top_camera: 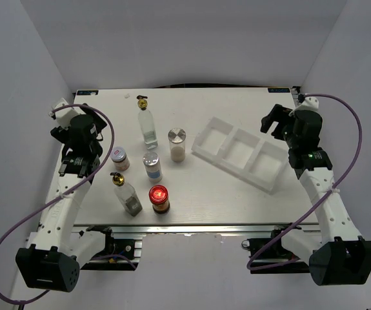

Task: Organize the condiment bottles

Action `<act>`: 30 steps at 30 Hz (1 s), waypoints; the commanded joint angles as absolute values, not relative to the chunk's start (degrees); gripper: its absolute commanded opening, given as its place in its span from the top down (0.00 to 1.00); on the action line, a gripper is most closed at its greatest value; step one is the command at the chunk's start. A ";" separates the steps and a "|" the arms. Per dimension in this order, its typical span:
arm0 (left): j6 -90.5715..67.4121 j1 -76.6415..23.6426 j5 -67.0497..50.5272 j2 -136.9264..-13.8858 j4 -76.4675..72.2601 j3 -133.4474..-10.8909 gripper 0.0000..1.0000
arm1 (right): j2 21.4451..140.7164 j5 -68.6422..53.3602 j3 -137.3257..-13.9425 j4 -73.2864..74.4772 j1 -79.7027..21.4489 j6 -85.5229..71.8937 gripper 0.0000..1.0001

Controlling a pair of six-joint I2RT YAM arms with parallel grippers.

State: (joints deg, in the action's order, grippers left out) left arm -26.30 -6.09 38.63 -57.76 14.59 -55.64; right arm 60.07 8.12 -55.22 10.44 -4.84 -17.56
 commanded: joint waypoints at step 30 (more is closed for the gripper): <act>-27.51 -5.98 39.20 -54.40 9.76 -46.32 0.02 | 120.84 -9.23 -109.94 -16.17 -45.09 1.14 0.11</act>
